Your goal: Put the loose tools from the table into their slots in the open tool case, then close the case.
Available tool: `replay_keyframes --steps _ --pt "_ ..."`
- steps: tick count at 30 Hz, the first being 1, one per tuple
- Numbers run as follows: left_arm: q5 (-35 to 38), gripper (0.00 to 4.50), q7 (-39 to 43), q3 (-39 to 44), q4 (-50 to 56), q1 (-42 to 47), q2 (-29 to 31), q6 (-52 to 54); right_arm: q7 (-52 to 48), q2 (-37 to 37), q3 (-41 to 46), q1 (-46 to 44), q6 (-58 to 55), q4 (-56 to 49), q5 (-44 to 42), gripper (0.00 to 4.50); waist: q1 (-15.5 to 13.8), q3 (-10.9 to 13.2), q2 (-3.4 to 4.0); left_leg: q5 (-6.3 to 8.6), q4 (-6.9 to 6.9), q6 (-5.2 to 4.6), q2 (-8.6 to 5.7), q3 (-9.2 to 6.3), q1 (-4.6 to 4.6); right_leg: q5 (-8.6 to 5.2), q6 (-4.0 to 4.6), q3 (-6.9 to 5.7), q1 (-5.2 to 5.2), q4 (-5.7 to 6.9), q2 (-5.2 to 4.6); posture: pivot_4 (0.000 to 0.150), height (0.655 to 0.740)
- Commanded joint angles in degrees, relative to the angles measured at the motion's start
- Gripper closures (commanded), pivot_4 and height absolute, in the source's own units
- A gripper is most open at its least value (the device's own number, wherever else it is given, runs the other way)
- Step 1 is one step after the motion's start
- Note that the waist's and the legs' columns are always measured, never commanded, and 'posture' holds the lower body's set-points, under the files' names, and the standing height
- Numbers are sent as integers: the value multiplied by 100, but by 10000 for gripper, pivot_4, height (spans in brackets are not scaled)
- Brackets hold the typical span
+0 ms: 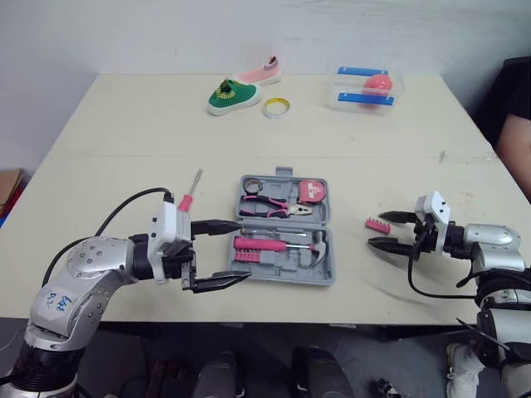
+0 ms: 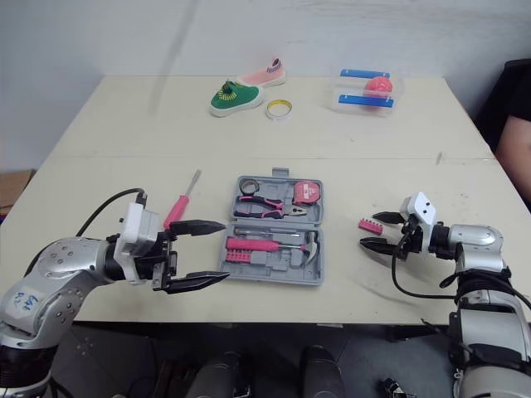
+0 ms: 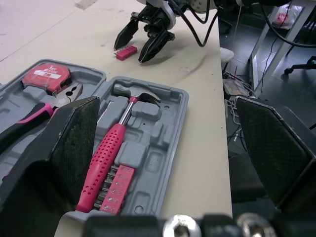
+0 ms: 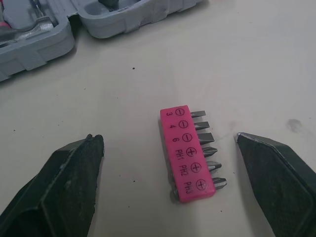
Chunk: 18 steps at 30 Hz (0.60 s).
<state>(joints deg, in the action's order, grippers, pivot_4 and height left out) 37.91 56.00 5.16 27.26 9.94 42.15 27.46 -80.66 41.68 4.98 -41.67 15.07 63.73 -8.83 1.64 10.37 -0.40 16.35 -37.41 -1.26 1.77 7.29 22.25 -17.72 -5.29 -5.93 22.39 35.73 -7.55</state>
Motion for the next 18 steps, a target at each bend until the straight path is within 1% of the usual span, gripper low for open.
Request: replay_keyframes --steps 1,3,6,7,13,15,17,18 --pt "105 0 36 104 203 33 73 -2 141 81 -21 91 207 171 174 8596 0 0 0 0 0 0 0 0 0 0 0 0 0 0 0 1500 7400" --pt "114 0 38 108 219 34 89 16 187 85 -14 110 298 216 186 18156 -2 0 0 0 1 1 0 -1 0 0 0 0 0 -1 0 1500 7400" --pt "154 0 50 115 230 45 115 61 240 67 17 87 310 262 167 34833 -1 0 0 0 1 1 0 -3 0 0 0 1 -2 -2 0 1500 7400" --pt "167 0 73 107 230 52 128 79 257 61 28 85 347 265 160 37161 -1 0 0 0 -1 1 0 -3 -1 0 0 1 -4 -3 0 1500 7400" --pt "158 0 104 80 231 103 89 76 207 85 135 60 569 129 33 37102 -1 0 0 0 -3 1 0 -5 -1 0 0 2 -5 -1 0 1500 7400" --pt "105 0 125 122 170 134 45 -47 -39 110 172 33 240 -499 -203 37102 -1 0 0 0 -3 1 0 -5 0 0 0 2 -5 -1 0 1500 7400" --pt "53 0 191 203 9 191 22 -216 -373 190 47 242 -470 -1691 -446 37102 -5 2 3 0 -2 1 0 -5 3 0 0 4 -1 0 -2 1500 7400" --pt "57 0 238 234 -80 215 23 -264 -397 256 -35 402 -1043 -2451 -567 37102 -4 3 5 0 -1 1 1 -6 6 0 0 6 3 1 -1 1500 7400"
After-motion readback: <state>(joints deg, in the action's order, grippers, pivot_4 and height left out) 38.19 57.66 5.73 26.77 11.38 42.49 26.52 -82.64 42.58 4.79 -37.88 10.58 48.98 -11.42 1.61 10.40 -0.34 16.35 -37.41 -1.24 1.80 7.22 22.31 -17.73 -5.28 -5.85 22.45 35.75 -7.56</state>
